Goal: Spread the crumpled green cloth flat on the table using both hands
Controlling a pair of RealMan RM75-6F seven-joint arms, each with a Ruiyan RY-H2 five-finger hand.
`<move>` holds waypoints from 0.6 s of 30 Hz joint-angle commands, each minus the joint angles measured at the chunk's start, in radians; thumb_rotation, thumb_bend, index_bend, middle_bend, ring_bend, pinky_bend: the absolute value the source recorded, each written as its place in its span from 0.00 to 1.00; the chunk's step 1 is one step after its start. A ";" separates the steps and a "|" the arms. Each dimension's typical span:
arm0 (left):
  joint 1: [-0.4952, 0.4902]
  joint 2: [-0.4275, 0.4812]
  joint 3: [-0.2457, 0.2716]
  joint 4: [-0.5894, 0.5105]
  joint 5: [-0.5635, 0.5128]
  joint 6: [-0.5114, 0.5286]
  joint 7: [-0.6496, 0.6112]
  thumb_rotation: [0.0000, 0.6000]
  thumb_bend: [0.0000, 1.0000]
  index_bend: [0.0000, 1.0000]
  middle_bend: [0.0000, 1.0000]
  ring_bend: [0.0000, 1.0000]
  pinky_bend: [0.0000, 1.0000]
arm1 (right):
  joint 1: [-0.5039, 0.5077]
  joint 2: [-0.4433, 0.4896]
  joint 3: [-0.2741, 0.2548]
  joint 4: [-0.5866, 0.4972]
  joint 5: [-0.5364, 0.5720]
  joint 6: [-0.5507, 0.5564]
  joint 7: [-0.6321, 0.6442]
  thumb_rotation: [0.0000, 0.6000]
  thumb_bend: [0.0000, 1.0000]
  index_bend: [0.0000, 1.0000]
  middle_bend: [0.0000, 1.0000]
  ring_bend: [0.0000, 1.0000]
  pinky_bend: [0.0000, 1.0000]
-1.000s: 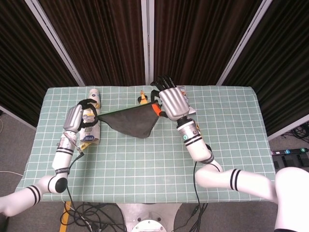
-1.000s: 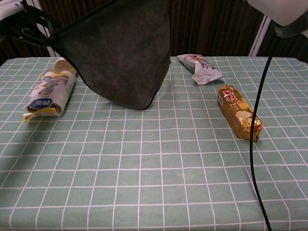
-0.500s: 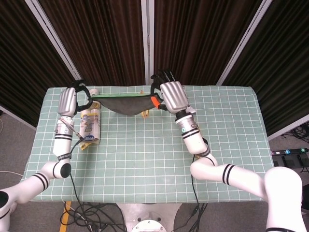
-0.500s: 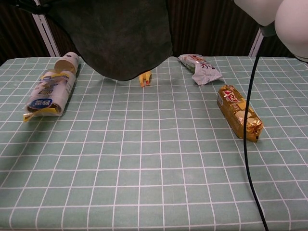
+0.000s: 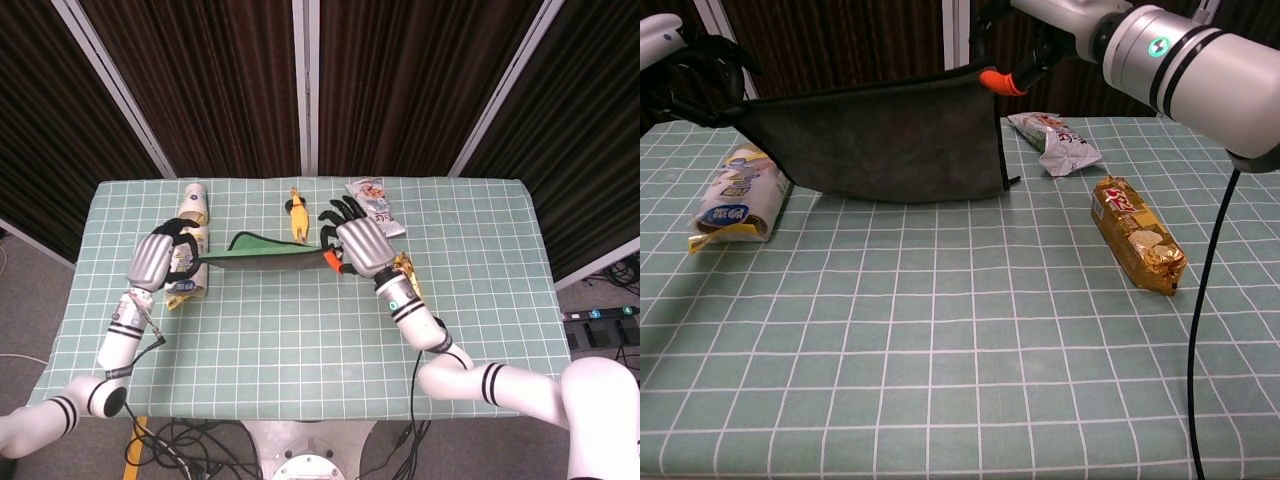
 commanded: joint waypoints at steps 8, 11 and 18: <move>0.062 0.061 0.125 -0.118 0.136 0.059 0.024 1.00 0.47 0.69 0.30 0.20 0.29 | -0.092 0.043 -0.107 -0.090 -0.101 0.015 0.031 1.00 0.39 0.70 0.24 0.07 0.00; 0.074 0.061 0.152 -0.132 0.160 0.063 0.028 1.00 0.46 0.69 0.30 0.20 0.29 | -0.112 0.048 -0.135 -0.103 -0.127 0.015 0.032 1.00 0.39 0.70 0.24 0.07 0.00; 0.085 0.045 0.198 -0.136 0.192 0.041 0.065 1.00 0.45 0.69 0.30 0.20 0.29 | -0.145 0.020 -0.188 -0.088 -0.189 0.013 0.028 1.00 0.39 0.70 0.24 0.06 0.00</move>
